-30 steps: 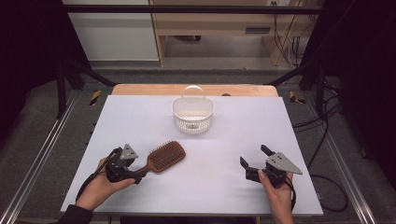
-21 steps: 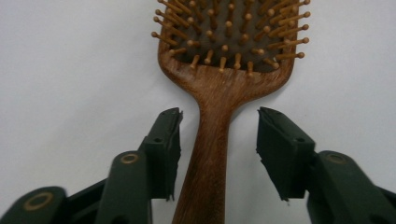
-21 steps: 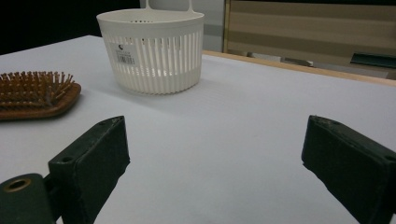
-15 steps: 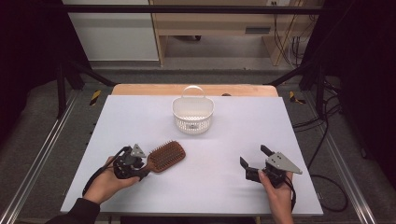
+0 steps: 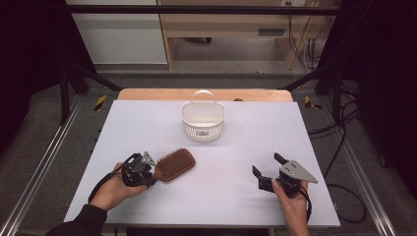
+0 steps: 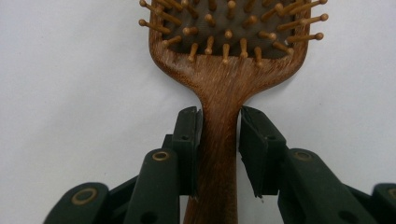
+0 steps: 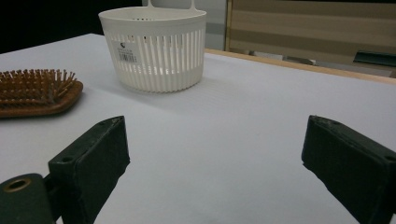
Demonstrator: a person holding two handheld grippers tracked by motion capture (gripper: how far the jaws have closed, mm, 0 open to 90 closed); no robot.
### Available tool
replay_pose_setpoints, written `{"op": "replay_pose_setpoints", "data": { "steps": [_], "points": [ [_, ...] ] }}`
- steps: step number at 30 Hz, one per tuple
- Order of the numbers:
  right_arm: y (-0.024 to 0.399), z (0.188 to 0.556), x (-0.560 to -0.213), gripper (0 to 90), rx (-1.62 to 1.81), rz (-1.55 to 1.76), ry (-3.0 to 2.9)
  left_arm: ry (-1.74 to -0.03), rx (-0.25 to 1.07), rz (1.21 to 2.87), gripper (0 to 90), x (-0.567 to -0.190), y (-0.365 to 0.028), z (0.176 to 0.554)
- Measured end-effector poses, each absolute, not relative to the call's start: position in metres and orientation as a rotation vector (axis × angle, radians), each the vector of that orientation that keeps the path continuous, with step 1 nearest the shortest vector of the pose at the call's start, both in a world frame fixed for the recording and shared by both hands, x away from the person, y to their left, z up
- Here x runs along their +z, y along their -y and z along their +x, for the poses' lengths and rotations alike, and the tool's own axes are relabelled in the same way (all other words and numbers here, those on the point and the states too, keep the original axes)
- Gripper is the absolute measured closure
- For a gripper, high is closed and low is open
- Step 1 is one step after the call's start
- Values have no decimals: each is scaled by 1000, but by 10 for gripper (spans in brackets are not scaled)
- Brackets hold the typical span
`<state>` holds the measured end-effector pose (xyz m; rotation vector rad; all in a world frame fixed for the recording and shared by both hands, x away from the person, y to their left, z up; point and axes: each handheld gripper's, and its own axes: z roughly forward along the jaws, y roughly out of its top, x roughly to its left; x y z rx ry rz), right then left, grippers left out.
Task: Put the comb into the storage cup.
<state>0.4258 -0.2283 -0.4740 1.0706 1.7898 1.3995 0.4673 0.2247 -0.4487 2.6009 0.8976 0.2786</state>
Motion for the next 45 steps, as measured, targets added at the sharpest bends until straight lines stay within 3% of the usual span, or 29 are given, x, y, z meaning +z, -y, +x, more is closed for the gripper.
{"op": "replay_pose_setpoints", "data": {
  "steps": [22, 45],
  "points": [
    [224, 427, -476, 75, 1402, 1063, -1829, -879, 189, 2701, 725, -447, -217, 478],
    [221, 426, -476, 67, 1436, 1058, -1835, -800, 454, 2489, 724, -432, -224, 452]
  ]
}}
